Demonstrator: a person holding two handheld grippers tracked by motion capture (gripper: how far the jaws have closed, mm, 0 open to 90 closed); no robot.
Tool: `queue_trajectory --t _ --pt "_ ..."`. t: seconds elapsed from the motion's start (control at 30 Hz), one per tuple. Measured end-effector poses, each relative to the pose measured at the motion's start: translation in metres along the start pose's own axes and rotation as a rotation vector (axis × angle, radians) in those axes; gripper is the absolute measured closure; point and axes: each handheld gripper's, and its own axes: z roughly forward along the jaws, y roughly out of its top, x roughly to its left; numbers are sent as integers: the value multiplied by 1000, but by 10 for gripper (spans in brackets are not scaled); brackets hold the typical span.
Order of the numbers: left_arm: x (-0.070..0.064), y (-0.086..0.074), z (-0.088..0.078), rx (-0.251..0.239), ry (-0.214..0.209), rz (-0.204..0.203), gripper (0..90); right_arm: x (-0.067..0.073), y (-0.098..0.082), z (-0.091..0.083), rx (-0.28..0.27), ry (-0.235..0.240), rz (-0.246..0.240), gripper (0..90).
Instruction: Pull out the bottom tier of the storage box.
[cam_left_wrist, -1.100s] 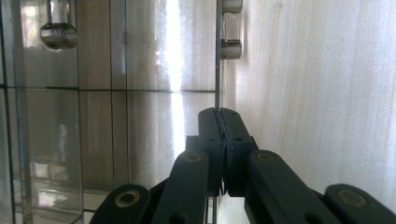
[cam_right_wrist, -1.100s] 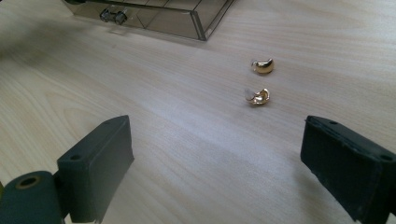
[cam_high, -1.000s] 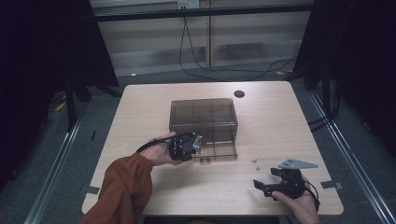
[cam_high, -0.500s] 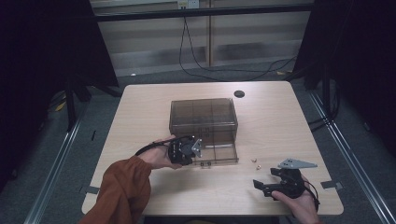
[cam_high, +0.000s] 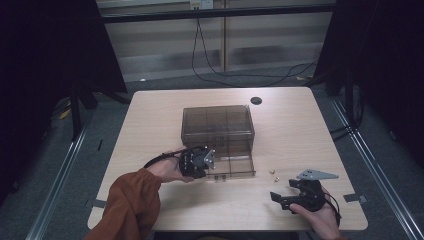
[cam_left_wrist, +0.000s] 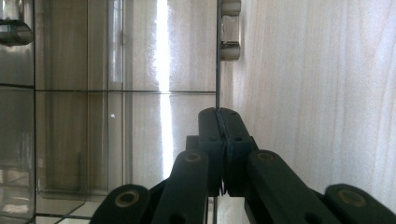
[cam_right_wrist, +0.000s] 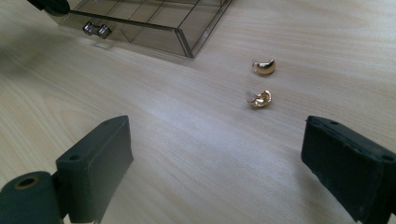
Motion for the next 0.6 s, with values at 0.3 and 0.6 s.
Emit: queue_trajectory --t 0.3,0.6 --pt "2 -6 1 -55 11 -74 739 -1 -1 -1 -3 -5 7 80" --pt "0 -19 4 -199 45 -188 395 -1 -1 -3 -7 -3 7 80"
